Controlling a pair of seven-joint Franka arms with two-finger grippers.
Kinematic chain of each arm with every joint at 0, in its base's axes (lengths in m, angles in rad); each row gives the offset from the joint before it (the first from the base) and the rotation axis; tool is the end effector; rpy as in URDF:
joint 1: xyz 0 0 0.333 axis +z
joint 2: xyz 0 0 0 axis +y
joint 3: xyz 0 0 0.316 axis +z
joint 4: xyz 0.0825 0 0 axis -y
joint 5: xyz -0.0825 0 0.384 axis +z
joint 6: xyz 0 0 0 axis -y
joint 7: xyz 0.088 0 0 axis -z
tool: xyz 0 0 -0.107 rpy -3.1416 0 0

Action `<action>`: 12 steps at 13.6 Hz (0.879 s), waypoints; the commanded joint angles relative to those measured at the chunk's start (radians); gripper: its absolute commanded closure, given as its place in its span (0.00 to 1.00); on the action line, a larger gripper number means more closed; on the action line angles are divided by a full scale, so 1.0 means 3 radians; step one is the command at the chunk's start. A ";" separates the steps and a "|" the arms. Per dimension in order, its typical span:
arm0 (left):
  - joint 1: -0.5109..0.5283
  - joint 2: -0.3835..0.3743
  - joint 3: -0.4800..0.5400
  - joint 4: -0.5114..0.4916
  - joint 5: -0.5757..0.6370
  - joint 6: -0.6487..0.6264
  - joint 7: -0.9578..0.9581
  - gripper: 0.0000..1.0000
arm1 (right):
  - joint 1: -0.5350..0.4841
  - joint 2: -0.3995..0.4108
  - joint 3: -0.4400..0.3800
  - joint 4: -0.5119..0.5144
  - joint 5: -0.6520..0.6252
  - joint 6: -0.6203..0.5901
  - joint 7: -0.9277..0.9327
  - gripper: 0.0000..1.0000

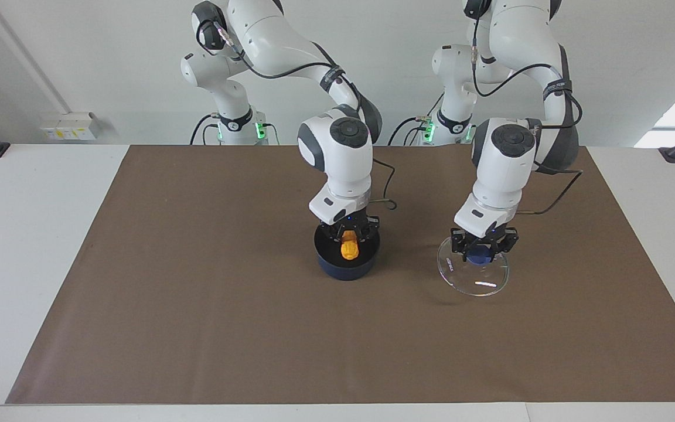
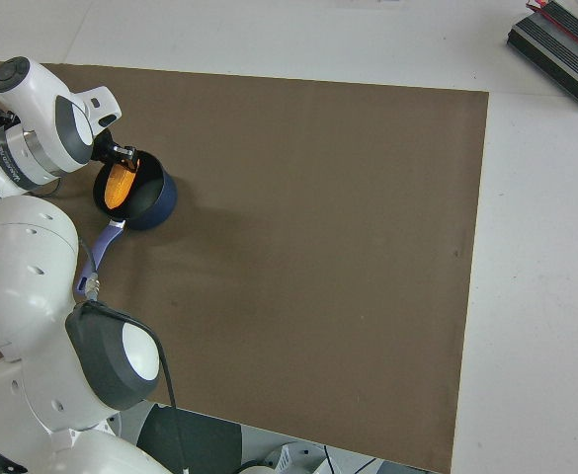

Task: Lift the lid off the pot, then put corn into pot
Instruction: 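Move the lid aside with the left gripper while the right gripper carries corn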

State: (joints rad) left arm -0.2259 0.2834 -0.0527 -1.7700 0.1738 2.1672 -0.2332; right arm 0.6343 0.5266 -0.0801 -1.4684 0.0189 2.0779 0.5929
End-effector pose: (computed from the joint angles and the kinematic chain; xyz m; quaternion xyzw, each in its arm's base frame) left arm 0.6235 -0.1687 0.4125 -0.9939 0.0657 -0.0722 0.0506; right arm 0.5985 0.3830 0.3834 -0.9989 0.0173 -0.0417 0.0133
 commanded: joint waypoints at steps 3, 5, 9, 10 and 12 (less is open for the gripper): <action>0.0099 -0.0142 -0.0039 -0.0149 -0.0012 0.0062 0.0066 1.00 | -0.0028 -0.0032 0.0011 -0.0131 0.0085 0.0048 -0.0248 1.00; 0.0088 -0.0137 -0.0049 -0.0149 -0.0027 0.0067 0.0072 1.00 | -0.0033 -0.0032 0.0011 -0.0157 0.0090 0.0084 -0.0248 1.00; 0.0119 -0.0142 -0.0044 -0.0164 -0.0037 0.0047 0.0072 1.00 | -0.0008 -0.0012 0.0011 -0.0244 0.0095 0.0201 -0.0243 1.00; 0.0154 -0.0142 -0.0044 -0.0164 -0.0047 0.0052 0.0072 1.00 | -0.0008 -0.0032 0.0011 -0.0300 0.0100 0.0212 -0.0243 1.00; 0.0251 -0.0137 -0.0044 -0.0169 -0.0165 0.0098 0.0168 1.00 | -0.0008 -0.0043 0.0011 -0.0341 0.0100 0.0258 -0.0263 1.00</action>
State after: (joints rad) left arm -0.1909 0.2828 -0.0584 -1.7756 0.1595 2.1676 -0.2249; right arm 0.6349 0.5290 -0.0798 -1.5282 0.0240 2.1257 0.5505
